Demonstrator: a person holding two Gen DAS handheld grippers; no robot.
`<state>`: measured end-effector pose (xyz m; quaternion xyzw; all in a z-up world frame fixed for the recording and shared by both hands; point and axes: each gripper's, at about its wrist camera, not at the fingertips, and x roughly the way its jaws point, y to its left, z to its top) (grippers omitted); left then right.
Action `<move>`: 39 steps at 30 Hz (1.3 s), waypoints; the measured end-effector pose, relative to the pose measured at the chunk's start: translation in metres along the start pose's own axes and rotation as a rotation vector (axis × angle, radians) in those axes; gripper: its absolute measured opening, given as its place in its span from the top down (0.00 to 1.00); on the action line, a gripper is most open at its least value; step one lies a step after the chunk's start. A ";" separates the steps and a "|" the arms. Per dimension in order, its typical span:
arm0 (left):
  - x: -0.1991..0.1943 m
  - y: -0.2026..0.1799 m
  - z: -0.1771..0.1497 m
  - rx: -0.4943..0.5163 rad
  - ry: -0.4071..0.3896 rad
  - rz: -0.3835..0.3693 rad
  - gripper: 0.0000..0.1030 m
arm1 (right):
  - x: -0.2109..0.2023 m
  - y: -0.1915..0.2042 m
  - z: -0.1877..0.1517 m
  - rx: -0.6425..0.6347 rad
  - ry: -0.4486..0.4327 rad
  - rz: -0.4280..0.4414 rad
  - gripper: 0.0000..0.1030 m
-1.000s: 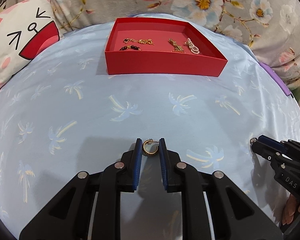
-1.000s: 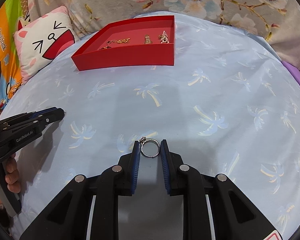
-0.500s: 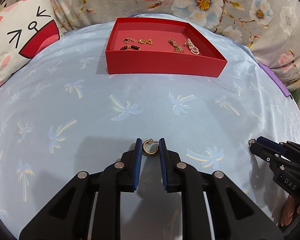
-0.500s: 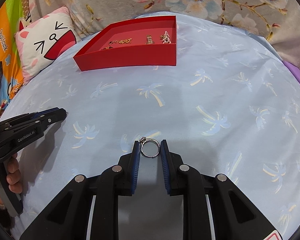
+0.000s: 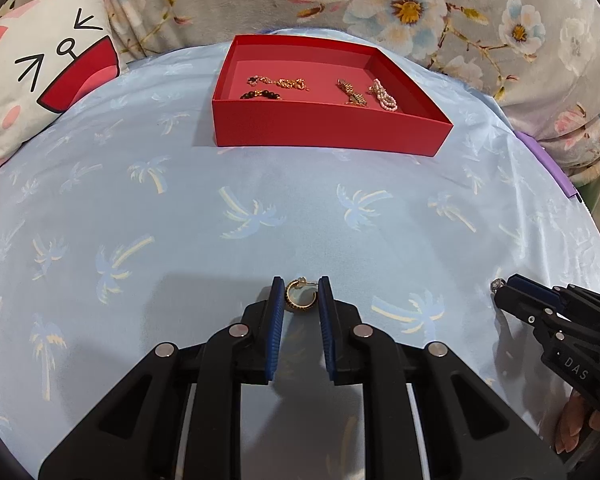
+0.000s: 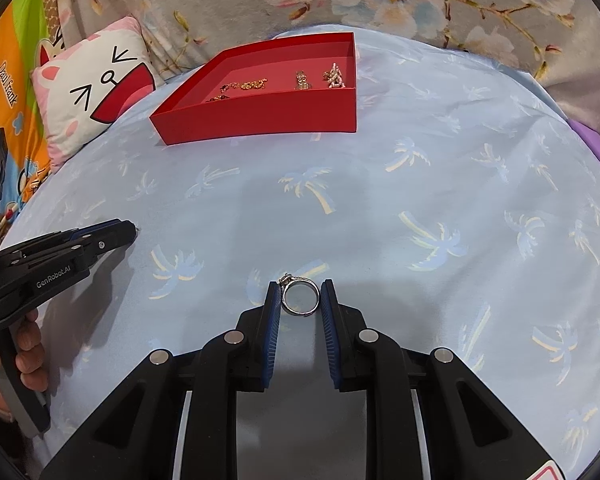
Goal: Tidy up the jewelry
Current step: 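Carry the silver ring and hoop earring over the red box and lower them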
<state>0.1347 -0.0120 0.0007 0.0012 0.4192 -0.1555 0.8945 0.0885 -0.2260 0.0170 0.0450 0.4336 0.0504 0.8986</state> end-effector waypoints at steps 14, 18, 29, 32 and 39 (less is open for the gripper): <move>-0.001 0.000 -0.001 0.003 0.001 0.008 0.84 | -0.001 0.004 0.000 -0.014 0.007 0.014 0.82; -0.002 0.001 0.000 -0.004 0.016 -0.012 0.84 | -0.009 0.004 0.003 0.000 -0.008 0.044 0.82; -0.030 0.010 0.033 0.034 -0.061 0.008 0.84 | -0.025 0.007 0.038 -0.011 -0.033 0.082 0.82; -0.036 0.012 0.049 0.046 -0.088 0.013 0.84 | -0.026 0.009 0.055 -0.024 -0.049 0.083 0.82; -0.037 0.019 0.099 0.036 -0.135 -0.024 0.84 | -0.018 0.007 0.104 -0.019 -0.075 0.110 0.82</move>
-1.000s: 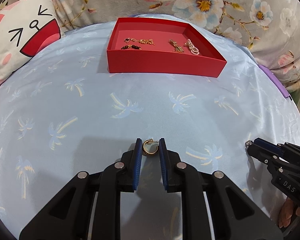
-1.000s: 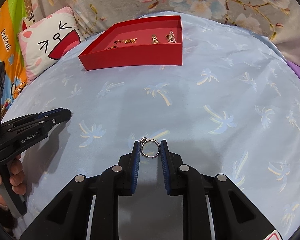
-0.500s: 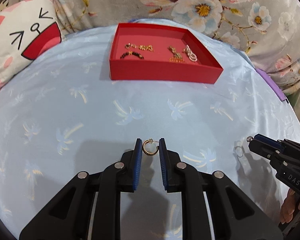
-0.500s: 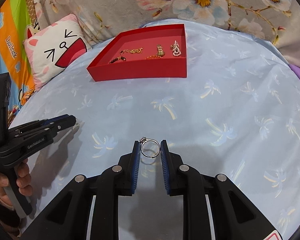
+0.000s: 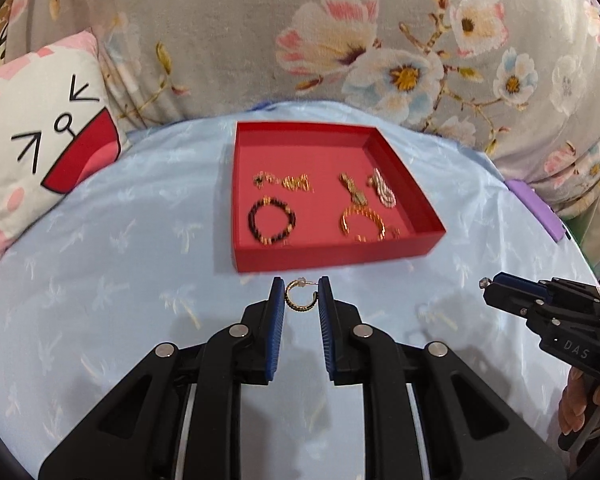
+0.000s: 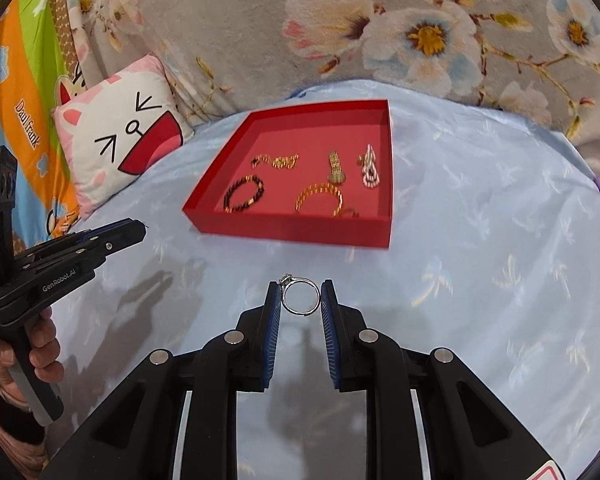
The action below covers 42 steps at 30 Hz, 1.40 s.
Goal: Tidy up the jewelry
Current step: 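Carry the silver ring and hoop earring over the red box and lower them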
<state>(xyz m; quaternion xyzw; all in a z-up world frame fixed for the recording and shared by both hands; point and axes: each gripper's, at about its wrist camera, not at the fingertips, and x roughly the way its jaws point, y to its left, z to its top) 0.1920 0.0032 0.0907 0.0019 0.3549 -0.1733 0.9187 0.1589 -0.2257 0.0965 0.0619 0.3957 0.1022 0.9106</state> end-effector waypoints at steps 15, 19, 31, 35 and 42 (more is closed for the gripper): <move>0.062 0.004 0.084 0.028 -0.075 0.037 0.84 | 0.061 -0.015 0.095 0.009 -0.059 -0.059 0.82; 0.087 0.007 0.095 0.011 -0.061 0.041 0.84 | 0.085 -0.026 0.109 0.040 -0.051 -0.067 0.82; 0.139 0.003 0.107 -0.013 -0.032 0.013 0.84 | 0.126 -0.045 0.116 0.085 -0.011 -0.067 0.82; 0.149 0.003 0.103 -0.017 -0.018 0.020 0.84 | 0.132 -0.044 0.114 0.078 -0.008 -0.072 0.82; 0.154 0.003 0.102 -0.010 -0.016 0.047 0.84 | 0.144 -0.044 0.111 0.077 0.003 -0.069 0.82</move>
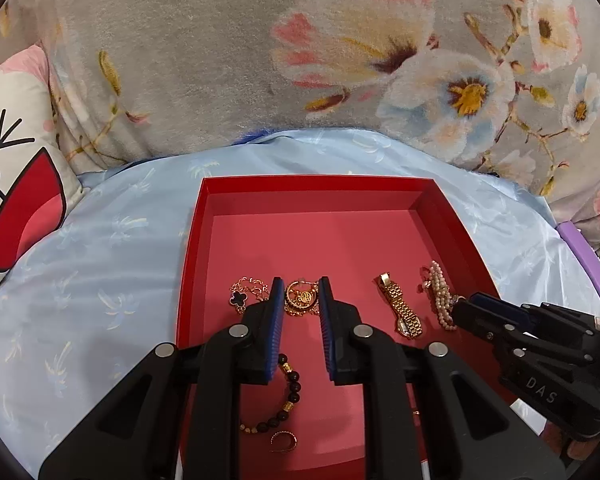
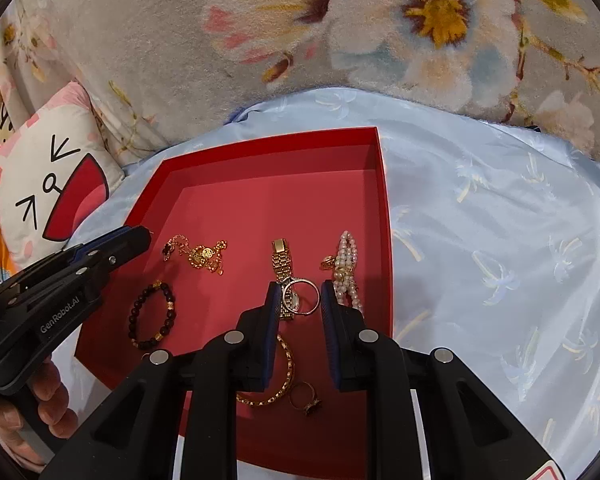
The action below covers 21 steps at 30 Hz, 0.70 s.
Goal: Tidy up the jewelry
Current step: 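Carry the silver ring and hoop earring over the red box and lower them, then open both tools to release the ring and earring and lift away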
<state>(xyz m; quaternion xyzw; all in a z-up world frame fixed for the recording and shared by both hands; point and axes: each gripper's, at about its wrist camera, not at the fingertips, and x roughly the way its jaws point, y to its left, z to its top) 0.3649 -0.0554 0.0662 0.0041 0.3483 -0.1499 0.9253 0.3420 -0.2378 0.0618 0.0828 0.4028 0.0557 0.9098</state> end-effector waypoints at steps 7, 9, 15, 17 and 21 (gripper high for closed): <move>0.007 0.000 -0.003 0.006 0.015 0.014 0.84 | 0.009 0.001 -0.003 -0.008 0.008 -0.013 0.81; 0.009 0.000 -0.004 0.006 0.017 0.015 0.84 | 0.012 0.001 -0.003 -0.008 0.014 -0.012 0.82; 0.012 0.000 -0.006 0.010 0.021 0.028 0.84 | 0.014 -0.001 -0.003 -0.007 0.024 -0.005 0.81; 0.013 0.000 -0.007 0.009 0.020 0.036 0.84 | 0.012 0.000 -0.003 -0.010 0.016 -0.005 0.81; 0.012 0.000 -0.008 0.005 0.015 0.045 0.82 | 0.009 0.001 -0.002 -0.008 0.004 0.000 0.79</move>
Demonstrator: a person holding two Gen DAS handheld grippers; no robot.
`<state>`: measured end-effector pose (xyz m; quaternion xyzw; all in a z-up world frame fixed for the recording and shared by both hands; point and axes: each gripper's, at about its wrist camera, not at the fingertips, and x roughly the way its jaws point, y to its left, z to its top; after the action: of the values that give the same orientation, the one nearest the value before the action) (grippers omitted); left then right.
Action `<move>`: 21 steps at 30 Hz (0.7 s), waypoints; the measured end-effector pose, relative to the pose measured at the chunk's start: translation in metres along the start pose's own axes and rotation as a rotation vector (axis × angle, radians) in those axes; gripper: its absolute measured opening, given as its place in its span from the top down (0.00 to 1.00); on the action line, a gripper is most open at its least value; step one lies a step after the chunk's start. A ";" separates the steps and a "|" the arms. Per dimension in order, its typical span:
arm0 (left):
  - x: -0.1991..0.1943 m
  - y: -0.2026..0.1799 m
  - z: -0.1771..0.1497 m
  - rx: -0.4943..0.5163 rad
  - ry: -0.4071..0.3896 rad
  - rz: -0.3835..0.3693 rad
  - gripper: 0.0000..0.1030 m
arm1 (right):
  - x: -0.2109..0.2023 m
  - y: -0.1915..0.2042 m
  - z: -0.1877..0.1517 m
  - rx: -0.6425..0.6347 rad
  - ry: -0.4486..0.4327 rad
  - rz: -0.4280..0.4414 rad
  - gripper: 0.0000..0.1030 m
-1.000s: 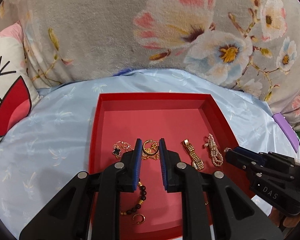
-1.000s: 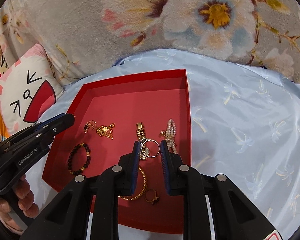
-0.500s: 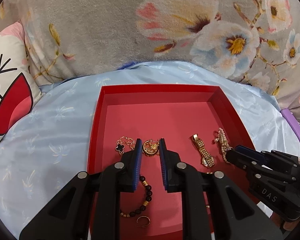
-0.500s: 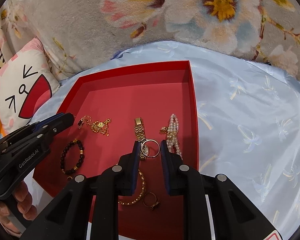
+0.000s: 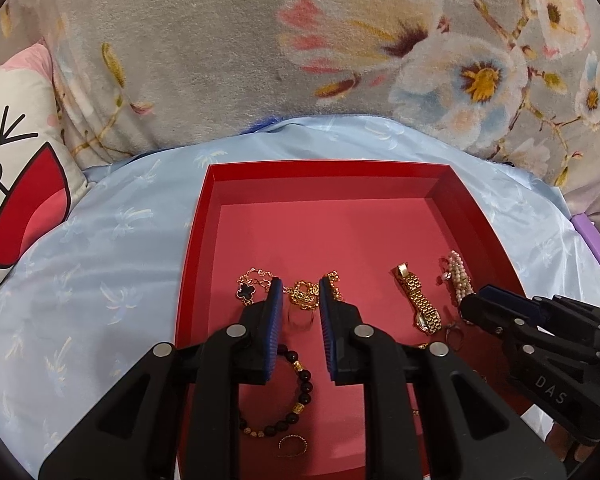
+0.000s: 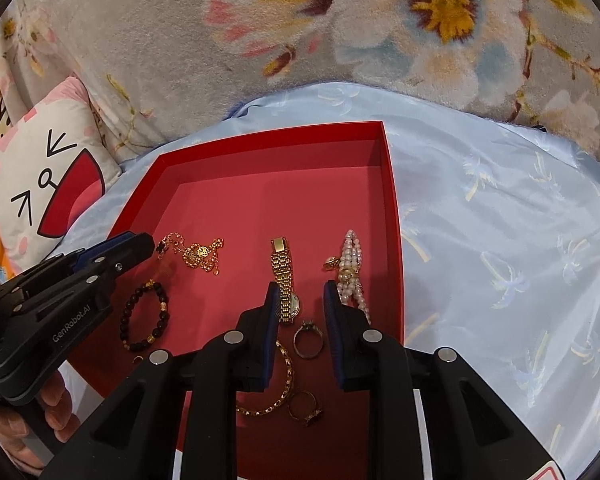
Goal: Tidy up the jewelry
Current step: 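Open both tools to release the ring and earring and lift away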
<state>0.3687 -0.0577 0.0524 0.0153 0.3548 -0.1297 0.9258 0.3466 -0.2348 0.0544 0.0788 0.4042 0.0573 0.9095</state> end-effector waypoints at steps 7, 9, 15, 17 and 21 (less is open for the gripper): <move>-0.004 0.001 0.000 -0.012 -0.017 0.024 0.57 | -0.006 0.004 -0.003 -0.003 -0.003 0.008 0.79; -0.007 0.001 -0.001 -0.016 -0.028 0.032 0.49 | -0.008 0.004 -0.004 0.001 -0.005 0.009 0.79; -0.022 -0.003 -0.006 0.003 -0.046 0.053 0.49 | -0.025 0.005 -0.012 0.006 -0.023 -0.002 0.79; -0.031 -0.004 -0.011 0.007 -0.051 0.052 0.49 | -0.034 0.007 -0.018 0.002 -0.035 -0.015 0.77; -0.051 -0.006 -0.024 0.020 -0.072 0.061 0.41 | -0.054 0.008 -0.030 0.012 -0.047 -0.007 0.70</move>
<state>0.3148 -0.0487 0.0686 0.0306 0.3194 -0.1051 0.9413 0.2881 -0.2331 0.0752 0.0842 0.3835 0.0497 0.9184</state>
